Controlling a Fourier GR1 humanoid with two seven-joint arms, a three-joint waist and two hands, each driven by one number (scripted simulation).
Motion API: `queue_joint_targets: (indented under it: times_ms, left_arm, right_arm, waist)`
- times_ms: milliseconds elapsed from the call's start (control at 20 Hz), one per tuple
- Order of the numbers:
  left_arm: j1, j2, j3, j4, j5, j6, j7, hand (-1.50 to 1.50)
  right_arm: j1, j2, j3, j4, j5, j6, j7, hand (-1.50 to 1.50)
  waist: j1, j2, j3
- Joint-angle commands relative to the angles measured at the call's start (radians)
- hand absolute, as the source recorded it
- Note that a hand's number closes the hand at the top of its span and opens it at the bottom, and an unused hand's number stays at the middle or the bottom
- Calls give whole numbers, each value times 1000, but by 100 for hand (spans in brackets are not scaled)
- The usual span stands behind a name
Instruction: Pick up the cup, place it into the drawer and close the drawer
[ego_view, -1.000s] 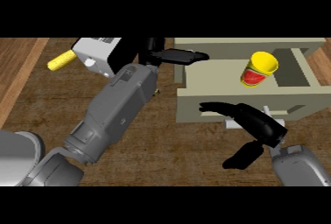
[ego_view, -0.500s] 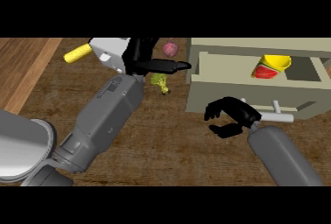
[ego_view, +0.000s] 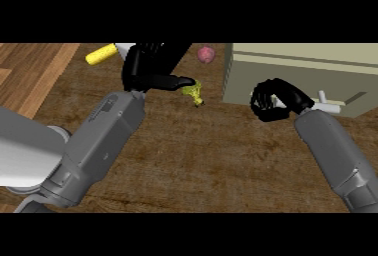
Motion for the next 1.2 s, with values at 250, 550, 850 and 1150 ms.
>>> queue_joint_targets:
  times_ms: [250, 550, 850, 1150]
  left_arm:
    - [57, 66, -6, -66, 4, -66, 25, -150]
    - [87, 65, -23, -82, 4, -96, 40, -150]
    - [104, 65, -29, -104, 7, -117, 38, -150]
    - [120, 73, -21, -118, 16, -131, 32, -150]
  right_arm:
    - [-179, -97, -151, 140, -74, -27, 3, 150]
    - [-198, -142, -174, 111, -111, 25, -1, 150]
    - [-187, -149, -187, 87, -142, 58, 10, 150]
    - [-174, -179, -192, 58, -164, 111, 12, 150]
  waist:
    - [49, 16, -2]
    - [67, 22, -2]
    - [86, 27, -3]
    - [93, 26, -5]
